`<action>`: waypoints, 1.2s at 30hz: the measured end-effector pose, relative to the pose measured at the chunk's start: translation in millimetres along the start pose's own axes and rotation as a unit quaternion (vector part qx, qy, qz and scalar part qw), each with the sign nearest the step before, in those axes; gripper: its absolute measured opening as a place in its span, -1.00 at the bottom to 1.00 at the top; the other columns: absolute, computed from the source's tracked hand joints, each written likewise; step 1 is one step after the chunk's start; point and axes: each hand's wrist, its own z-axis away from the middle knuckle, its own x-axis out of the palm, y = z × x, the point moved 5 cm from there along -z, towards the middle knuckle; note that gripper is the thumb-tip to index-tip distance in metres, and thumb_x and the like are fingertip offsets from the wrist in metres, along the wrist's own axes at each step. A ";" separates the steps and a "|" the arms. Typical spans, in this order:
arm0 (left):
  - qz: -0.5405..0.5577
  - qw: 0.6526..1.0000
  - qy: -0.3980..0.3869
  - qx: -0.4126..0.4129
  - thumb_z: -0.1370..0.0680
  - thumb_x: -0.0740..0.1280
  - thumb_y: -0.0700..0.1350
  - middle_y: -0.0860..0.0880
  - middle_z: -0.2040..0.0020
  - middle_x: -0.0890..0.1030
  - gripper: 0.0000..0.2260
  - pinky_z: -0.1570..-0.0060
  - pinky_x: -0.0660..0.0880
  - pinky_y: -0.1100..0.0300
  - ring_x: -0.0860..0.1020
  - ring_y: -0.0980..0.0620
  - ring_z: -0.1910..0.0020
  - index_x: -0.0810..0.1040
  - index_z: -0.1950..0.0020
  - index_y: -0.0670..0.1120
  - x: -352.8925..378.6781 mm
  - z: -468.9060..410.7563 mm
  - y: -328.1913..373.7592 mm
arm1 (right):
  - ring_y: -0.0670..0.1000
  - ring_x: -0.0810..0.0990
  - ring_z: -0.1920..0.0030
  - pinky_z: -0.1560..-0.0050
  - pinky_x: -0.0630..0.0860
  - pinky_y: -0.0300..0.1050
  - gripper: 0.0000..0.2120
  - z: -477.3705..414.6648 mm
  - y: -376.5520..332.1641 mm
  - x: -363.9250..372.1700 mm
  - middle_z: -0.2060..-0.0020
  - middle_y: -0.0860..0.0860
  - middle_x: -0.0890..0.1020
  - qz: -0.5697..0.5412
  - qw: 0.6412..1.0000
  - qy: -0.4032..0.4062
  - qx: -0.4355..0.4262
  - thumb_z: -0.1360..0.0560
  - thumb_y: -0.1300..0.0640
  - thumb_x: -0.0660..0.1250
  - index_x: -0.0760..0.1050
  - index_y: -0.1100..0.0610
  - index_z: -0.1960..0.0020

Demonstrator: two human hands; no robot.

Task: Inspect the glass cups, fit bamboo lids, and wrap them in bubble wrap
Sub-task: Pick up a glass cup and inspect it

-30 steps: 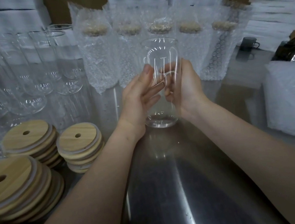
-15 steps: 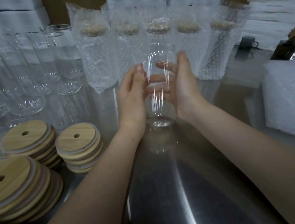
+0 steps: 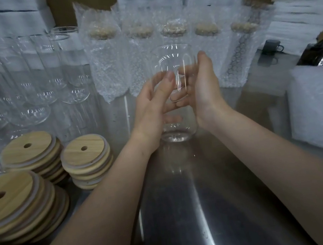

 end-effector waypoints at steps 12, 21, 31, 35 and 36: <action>-0.010 1.000 -0.013 -0.003 -0.43 0.28 0.23 -0.04 -0.19 0.62 -0.54 0.23 0.62 0.02 0.69 -0.10 0.01 0.43 -0.27 0.09 7.0 0.8 -2.4 | 0.00 0.58 0.24 0.20 0.50 -0.13 -0.56 -7.7 -7.0 -14.7 0.27 -0.02 0.63 0.018 0.996 0.046 -0.068 -0.67 0.00 0.02 0.56 0.14 0.19; -0.235 0.948 0.074 0.203 -0.27 0.47 0.28 0.09 -0.25 0.48 -0.14 -0.04 0.43 0.45 0.52 0.14 -0.14 0.22 -0.49 0.09 2.0 5.4 4.1 | -0.02 0.60 -0.02 -0.10 0.39 -0.05 -0.50 -0.8 -17.2 -0.6 0.07 -0.03 0.69 -0.047 0.983 -0.127 -0.121 -0.55 -0.22 -0.03 0.61 -0.01 -0.07; -0.403 0.860 0.155 0.271 -0.28 0.49 0.26 0.10 -0.29 0.49 -0.16 -0.27 0.36 -0.10 0.50 0.07 -0.24 0.28 -0.47 0.04 -3.0 6.8 11.0 | 0.08 0.64 -0.01 0.00 0.49 -0.08 -0.65 -4.5 -10.9 0.8 0.02 0.12 0.69 -0.172 0.968 -0.176 -0.049 -0.62 0.06 0.03 0.57 0.13 -0.08; -0.460 0.825 0.172 0.278 -0.28 0.49 0.28 0.13 -0.30 0.51 -0.21 -0.28 0.28 -0.08 0.48 0.09 -0.26 0.32 -0.45 0.12 -0.2 8.3 10.7 | 0.15 0.62 -0.05 -0.07 0.48 -0.02 -0.73 -7.6 -5.2 -2.7 0.11 0.11 0.71 -0.206 0.966 -0.159 -0.007 -0.63 0.08 0.12 0.58 0.12 0.04; -0.468 0.822 0.173 0.273 -0.28 0.50 0.28 0.13 -0.32 0.50 -0.21 -0.30 0.27 -0.11 0.47 0.08 -0.27 0.33 -0.45 0.13 -0.2 7.6 10.3 | 0.14 0.62 -0.06 -0.10 0.47 -0.01 -0.72 -8.3 -4.3 -3.6 0.12 0.10 0.71 -0.207 0.966 -0.157 0.001 -0.63 0.07 0.13 0.58 0.10 0.07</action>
